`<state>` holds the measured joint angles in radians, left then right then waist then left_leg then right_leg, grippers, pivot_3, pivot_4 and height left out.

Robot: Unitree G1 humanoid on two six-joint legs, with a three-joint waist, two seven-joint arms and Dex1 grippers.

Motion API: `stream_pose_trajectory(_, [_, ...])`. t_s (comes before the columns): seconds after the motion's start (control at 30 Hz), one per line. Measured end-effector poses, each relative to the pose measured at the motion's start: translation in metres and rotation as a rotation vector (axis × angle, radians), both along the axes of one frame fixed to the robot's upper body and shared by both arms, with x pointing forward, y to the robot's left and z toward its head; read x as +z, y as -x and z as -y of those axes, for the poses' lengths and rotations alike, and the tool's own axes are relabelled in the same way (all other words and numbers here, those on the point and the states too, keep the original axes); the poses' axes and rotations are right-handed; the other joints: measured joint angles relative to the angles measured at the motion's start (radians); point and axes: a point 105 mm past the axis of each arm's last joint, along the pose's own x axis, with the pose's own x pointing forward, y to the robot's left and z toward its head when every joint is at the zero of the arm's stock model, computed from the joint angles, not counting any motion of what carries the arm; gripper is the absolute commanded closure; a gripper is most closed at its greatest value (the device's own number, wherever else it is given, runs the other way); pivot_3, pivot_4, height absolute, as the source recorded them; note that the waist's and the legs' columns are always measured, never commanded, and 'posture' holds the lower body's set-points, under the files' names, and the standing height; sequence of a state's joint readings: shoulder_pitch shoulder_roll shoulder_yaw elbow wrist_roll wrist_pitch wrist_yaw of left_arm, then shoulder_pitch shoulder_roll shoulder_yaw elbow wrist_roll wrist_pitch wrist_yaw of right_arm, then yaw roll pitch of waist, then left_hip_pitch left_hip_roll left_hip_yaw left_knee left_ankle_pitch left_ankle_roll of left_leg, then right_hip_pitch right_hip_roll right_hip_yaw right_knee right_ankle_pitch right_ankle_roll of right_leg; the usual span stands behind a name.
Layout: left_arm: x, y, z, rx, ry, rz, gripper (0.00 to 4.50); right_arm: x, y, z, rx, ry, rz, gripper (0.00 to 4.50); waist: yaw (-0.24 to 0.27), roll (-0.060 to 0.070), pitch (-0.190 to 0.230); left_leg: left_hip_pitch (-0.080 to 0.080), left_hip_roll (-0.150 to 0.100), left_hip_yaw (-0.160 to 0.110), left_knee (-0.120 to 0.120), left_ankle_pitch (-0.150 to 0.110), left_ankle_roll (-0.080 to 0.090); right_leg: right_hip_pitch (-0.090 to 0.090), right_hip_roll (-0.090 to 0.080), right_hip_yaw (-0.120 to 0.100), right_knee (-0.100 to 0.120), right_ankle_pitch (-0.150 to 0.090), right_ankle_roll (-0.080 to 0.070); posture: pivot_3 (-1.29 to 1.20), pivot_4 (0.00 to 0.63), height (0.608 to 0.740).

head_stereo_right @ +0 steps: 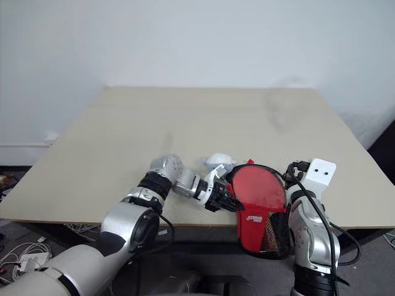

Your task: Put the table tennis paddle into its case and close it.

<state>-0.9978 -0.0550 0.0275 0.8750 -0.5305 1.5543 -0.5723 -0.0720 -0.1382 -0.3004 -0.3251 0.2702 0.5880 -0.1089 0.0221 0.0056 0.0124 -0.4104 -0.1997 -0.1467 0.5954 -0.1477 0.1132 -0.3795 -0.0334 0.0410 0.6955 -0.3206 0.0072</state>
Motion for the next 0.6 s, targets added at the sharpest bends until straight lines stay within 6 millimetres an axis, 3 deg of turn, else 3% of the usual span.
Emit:
stream_pose_trajectory(0.13, [-0.011,0.007,-0.012,-0.021,-0.055,-0.012,4.48,-0.001,0.001,0.001,-0.002,0.001,-0.003,2.51,-0.009,0.0,0.0,0.0,0.0,0.0,-0.001,0.0,0.0,0.0,0.0,0.0,0.0,0.0,0.0,0.0,0.0,0.74])
stream_pose_trajectory(0.3, [-0.014,0.014,-0.012,-0.042,-0.045,-0.035,3.11,-0.001,0.001,0.001,-0.002,0.005,-0.003,2.51,-0.008,0.0,0.0,0.0,0.0,0.0,-0.001,0.0,0.0,0.0,0.0,0.0,0.0,0.0,0.0,0.0,0.0,0.74])
stream_pose_trajectory(0.43, [-0.009,0.013,-0.012,-0.037,-0.019,-0.036,1.73,0.001,0.0,0.001,-0.001,0.012,-0.002,2.51,-0.008,0.0,0.0,0.0,0.0,0.0,-0.001,0.0,0.0,0.0,0.0,0.0,0.0,0.0,0.0,0.0,0.0,0.74])
stream_pose_trajectory(0.6, [-0.003,0.002,-0.023,-0.028,-0.037,0.044,1.73,0.004,-0.004,-0.005,0.044,0.005,0.0,2.51,-0.011,0.0,0.0,0.0,0.0,0.0,-0.001,0.001,-0.001,-0.001,0.0,0.0,0.0,0.0,0.0,0.0,0.0,0.74])
